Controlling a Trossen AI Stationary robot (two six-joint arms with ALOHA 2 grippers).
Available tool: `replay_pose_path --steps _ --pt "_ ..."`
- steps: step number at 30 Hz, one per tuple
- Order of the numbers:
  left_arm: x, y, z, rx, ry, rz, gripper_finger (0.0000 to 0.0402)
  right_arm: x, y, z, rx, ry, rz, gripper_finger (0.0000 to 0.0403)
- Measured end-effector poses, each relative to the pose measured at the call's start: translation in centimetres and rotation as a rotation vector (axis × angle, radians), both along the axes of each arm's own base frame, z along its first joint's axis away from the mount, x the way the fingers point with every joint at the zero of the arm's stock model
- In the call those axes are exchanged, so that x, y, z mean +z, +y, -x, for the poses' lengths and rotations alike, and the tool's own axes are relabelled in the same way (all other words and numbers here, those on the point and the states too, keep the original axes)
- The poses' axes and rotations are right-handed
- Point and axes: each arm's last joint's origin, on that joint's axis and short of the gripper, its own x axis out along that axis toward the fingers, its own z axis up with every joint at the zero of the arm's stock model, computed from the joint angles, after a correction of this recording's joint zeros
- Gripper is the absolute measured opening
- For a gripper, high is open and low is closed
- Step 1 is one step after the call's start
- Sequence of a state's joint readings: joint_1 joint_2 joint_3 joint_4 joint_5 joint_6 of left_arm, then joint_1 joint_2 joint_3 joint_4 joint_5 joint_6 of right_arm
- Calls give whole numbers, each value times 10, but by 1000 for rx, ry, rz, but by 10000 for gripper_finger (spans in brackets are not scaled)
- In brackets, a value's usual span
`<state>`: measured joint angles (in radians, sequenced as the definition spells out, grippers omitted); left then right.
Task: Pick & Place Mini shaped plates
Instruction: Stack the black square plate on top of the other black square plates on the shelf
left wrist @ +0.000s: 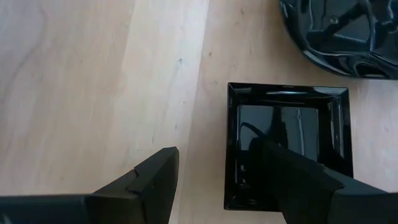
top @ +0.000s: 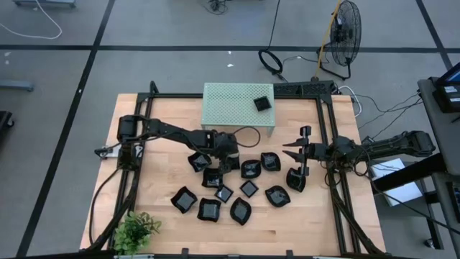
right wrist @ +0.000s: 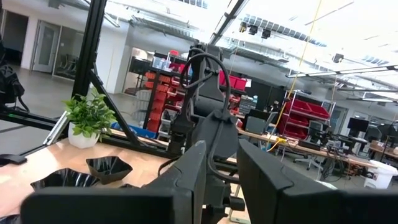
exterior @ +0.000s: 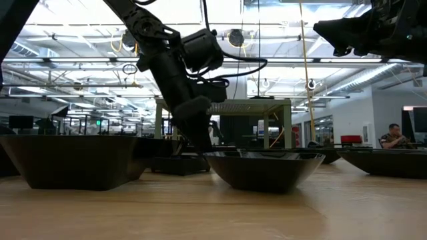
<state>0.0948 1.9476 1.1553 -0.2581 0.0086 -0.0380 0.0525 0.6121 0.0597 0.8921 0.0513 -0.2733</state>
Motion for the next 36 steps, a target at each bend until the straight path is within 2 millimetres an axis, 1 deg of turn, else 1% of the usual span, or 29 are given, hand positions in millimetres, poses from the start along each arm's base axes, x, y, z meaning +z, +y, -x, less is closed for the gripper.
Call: replay_pose_path --steps 9,11,19,24,29,36 --pt "2 -4 0 -1 -5 34 234 0 0 0 0 3 0 77" --pt "2 -4 0 -1 -6 35 220 0 0 0 0 3 1 77" --pt "2 -4 0 -2 -7 34 128 -1 0 0 0 6 1 77" --pt "2 -3 0 1 -8 36 100 -1 0 0 0 6 1 77" --pt "2 -3 0 4 -9 37 103 -1 0 0 0 6 1 77" --pt "2 -3 0 20 -10 46 127 -1 0 0 0 7 1 77"
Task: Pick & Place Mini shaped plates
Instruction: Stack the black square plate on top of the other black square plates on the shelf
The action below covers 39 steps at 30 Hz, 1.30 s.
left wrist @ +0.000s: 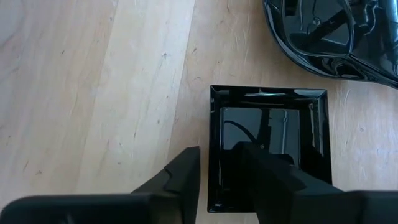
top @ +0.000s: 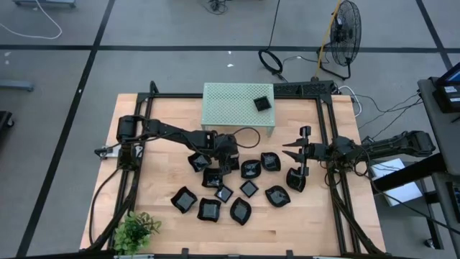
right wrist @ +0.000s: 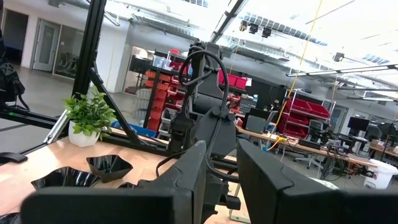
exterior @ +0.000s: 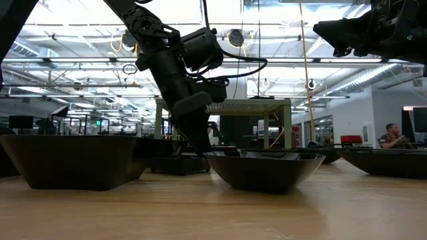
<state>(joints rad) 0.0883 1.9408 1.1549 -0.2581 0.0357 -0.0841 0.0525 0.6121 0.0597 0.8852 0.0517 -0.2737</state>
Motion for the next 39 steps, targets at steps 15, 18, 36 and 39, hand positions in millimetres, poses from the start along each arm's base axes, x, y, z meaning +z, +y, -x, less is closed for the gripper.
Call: replay_pose_path --steps 15,18,36,39 --pt "11 0 2 -1 -19 -4 109 -1 0 0 0 6 0 77" --pt "9 0 4 1 1 -4 99 -1 0 0 0 8 0 77" --pt "6 1 4 14 13 -4 95 -1 0 0 0 7 0 77" --pt "2 1 3 22 22 3 95 -1 0 0 0 7 0 77"
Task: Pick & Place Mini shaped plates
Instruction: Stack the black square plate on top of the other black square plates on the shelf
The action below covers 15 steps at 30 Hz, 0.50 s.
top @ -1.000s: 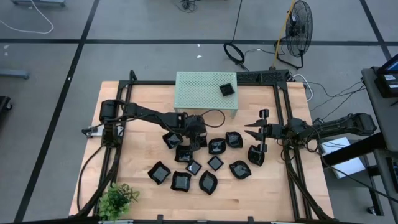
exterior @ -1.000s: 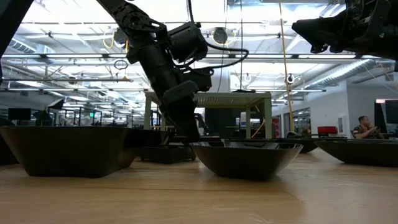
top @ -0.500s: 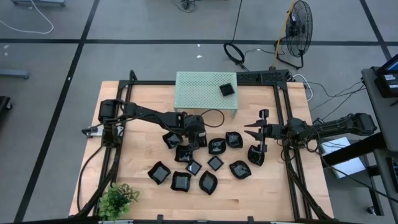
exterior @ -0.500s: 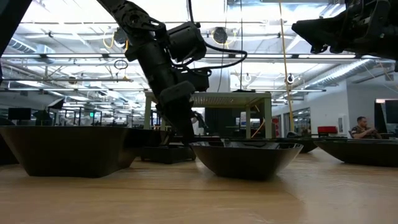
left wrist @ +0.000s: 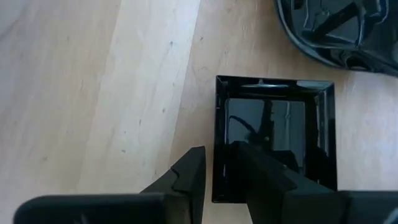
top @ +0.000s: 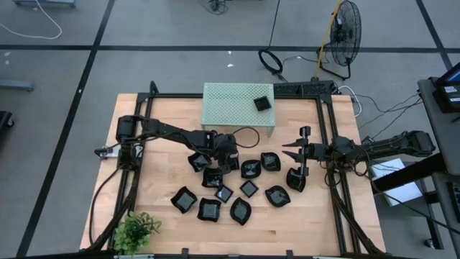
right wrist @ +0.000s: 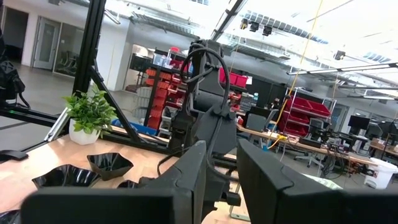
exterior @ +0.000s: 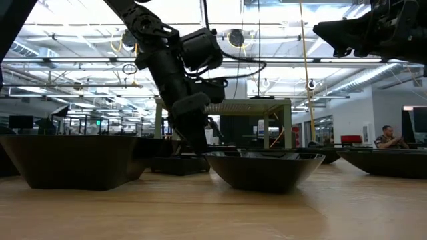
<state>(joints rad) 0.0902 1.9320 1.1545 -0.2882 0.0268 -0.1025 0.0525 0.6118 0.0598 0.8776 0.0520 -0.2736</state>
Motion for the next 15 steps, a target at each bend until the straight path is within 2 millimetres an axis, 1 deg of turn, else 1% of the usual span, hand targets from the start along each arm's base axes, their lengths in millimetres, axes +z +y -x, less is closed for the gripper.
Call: replay_pose_path --steps 15 --pt "1 0 0 -13 -2 -10 94 0 0 0 0 0 0 77"
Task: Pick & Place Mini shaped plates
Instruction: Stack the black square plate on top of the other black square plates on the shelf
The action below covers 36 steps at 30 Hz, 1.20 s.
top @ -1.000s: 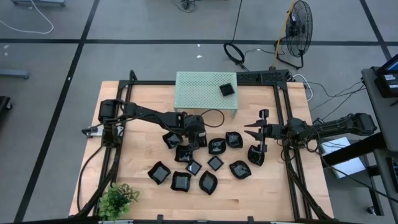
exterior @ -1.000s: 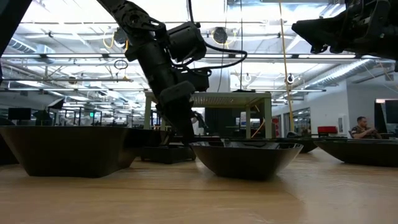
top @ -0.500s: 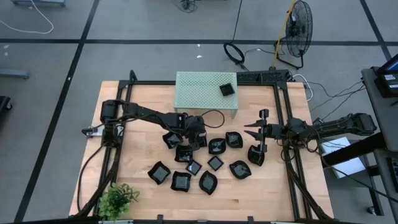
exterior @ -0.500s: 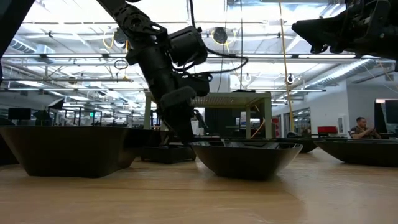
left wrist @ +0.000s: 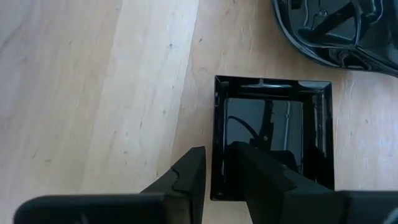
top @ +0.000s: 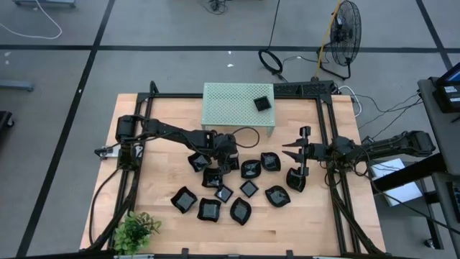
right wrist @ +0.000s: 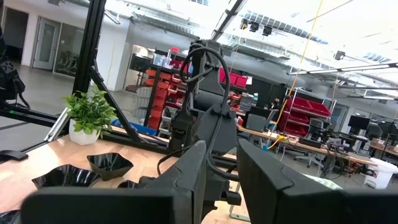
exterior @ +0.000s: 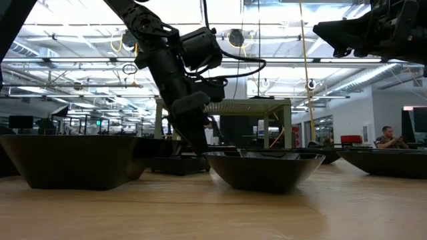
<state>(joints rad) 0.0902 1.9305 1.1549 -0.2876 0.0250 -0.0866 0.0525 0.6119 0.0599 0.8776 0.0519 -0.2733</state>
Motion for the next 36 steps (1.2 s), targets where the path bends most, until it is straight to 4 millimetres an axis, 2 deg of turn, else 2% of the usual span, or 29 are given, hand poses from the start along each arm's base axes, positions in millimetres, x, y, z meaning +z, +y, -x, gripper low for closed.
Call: replay_pose_path --steps 4,10,15,18,22,26,31,36 --pt "0 0 0 0 -1 0 77 0 0 0 0 0 0 77" --pt "1 0 -1 1 -8 1 10 0 0 0 0 0 0 77" --pt "1 0 0 4 -8 2 15 0 0 0 0 0 0 77" --pt "8 -1 1 0 -19 0 6 0 0 0 0 0 0 77" --pt "27 -3 4 0 -62 -18 7 0 0 0 0 0 0 77" --pt "59 -10 11 -4 -151 -105 4 0 0 0 -3 0 -1 77" --pt "105 -23 19 -12 -321 -304 5 0 0 0 -3 -1 -1 77" --pt "141 -35 23 -10 -492 -519 7 2 0 0 -4 -28 -3 77"
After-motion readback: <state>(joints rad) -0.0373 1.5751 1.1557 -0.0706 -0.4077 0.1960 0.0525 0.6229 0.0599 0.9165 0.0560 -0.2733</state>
